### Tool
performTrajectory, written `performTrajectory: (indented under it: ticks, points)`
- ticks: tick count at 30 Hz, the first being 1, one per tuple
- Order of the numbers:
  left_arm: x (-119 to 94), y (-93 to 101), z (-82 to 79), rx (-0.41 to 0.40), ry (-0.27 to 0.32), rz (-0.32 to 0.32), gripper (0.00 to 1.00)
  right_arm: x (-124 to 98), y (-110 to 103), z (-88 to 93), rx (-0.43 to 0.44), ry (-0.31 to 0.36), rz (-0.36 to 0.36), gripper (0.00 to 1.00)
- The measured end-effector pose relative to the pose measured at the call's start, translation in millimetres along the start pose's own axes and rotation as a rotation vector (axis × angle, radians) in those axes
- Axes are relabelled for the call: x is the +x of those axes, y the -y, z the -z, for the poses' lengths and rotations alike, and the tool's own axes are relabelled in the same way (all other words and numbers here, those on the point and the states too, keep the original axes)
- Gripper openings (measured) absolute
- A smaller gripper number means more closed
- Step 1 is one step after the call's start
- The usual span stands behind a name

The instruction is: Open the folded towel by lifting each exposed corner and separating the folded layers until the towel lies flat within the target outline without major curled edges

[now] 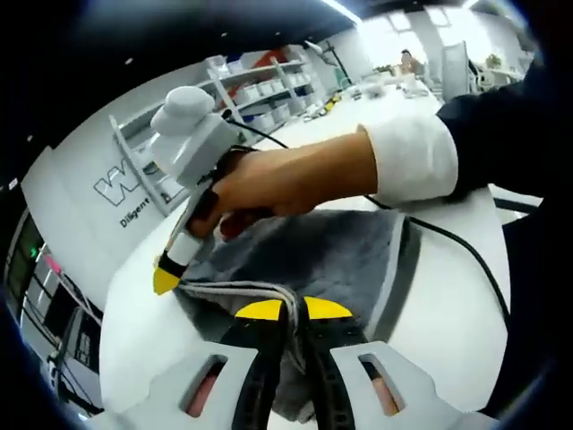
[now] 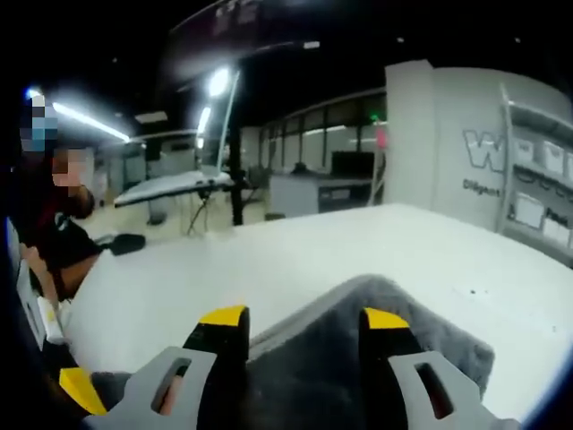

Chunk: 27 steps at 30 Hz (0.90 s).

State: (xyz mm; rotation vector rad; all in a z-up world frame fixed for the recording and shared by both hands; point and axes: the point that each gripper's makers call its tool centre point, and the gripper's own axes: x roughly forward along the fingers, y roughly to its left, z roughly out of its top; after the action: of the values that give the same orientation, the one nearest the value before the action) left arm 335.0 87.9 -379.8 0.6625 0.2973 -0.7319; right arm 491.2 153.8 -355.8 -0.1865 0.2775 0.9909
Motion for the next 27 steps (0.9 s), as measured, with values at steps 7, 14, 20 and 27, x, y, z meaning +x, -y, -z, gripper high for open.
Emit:
performTrajectory:
  ticks: [7,14,20,27]
  points:
    - [3.6,4.5,-1.0,0.014,-0.001,0.001,0.07,1.2,-1.6,-2.4,-0.026,-0.007,0.003,0.46]
    - [5.5,8.7,-2.6,0.032,-0.001,0.003,0.07,4.3,-6.1,-5.2,-0.101,-0.028,0.019,0.47]
    - [7.6,12.9,-3.4,0.049,-0.002,0.005,0.07,2.8,-9.7,-3.5,-0.164,-0.055,0.049,0.49]
    - [7.4,13.1,-2.8,0.051,0.0,0.003,0.07,-0.6,1.8,0.6,-0.167,-0.079,0.095,0.46]
